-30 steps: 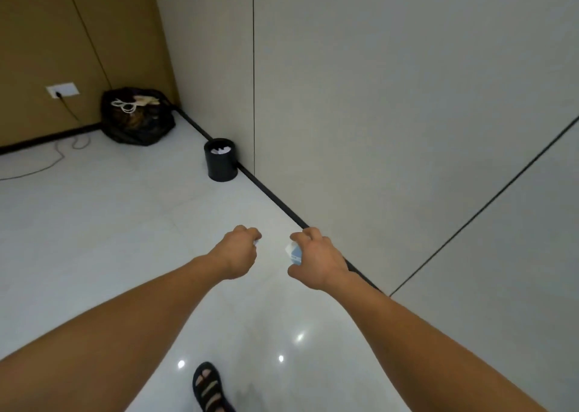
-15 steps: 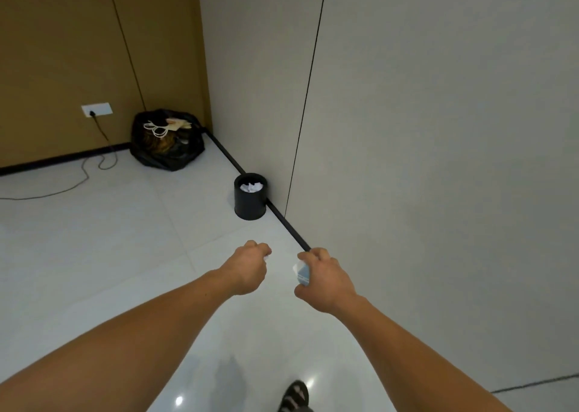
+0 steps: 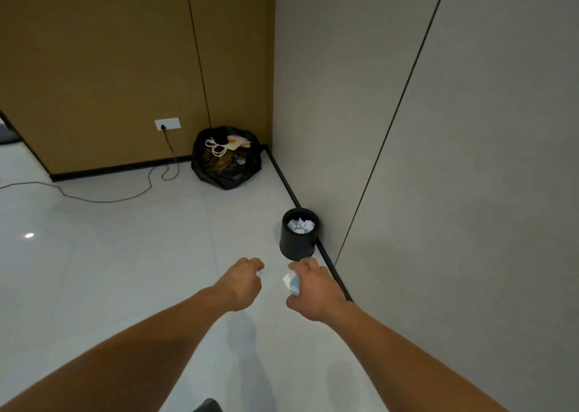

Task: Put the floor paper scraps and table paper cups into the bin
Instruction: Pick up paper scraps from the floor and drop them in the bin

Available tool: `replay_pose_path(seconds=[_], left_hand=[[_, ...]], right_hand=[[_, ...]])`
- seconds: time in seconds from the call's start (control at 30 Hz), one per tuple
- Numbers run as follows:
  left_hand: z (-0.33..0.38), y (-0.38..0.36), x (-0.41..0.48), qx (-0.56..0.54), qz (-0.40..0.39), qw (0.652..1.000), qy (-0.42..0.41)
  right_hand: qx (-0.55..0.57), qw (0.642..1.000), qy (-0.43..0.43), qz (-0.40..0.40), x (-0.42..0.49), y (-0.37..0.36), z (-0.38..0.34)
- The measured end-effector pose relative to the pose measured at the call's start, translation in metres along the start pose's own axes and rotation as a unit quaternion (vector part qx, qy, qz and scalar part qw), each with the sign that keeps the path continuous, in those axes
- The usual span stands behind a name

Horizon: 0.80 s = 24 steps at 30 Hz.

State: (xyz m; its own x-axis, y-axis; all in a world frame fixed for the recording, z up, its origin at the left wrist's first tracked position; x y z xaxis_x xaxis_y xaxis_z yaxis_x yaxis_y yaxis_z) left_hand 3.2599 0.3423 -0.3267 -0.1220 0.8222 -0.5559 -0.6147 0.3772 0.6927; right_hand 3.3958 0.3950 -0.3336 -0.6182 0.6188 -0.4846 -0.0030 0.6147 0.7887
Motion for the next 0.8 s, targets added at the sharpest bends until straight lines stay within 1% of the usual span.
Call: replay_pose_path(seconds=[0.07,0.17,0.4,0.53,0.67,0.8], left_hand=[[-0.001,0.012,0.028,-0.006,-0.012,1.0,-0.004],[-0.004,0.05,0.082,-0.024,-0.002,1.0,-0.018],[-0.02,0.141,0.219,-0.03,-0.032,0.998,-0.054],[-0.005,0.182,0.28,-0.039,-0.056,0.994,-0.086],[0.01,0.196,0.333,-0.018,-0.086,0.991,-0.103],[0.018,0.194,0.395,-0.008,-0.136,0.986,-0.092]], right_hand=[[-0.011,1.0,0.001,-0.021,0.03,0.006,0.003],[-0.012,1.0,-0.001,-0.026,0.087,0.03,0.006],[0.005,0.999,-0.048,-0.001,0.21,0.104,0.011],[0.039,0.995,-0.086,0.019,0.257,0.136,0.031],[0.086,0.988,-0.126,0.014,0.293,0.14,0.059],[0.11,0.983,-0.144,-0.006,0.342,0.146,0.091]])
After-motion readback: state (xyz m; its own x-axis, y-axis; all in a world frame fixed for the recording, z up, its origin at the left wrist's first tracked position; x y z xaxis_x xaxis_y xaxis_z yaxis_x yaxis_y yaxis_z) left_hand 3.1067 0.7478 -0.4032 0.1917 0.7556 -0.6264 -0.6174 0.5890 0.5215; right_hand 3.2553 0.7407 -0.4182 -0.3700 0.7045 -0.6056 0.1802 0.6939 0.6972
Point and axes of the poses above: each hand's wrist, its own x-axis towards the middle knuckle, its own y-axis out of the back of the hand, z = x × y, the point moved 10 cm from there along x, towards the middle knuckle, and after that the axes turned 14 degrees about -z, right-handed, at the moved point
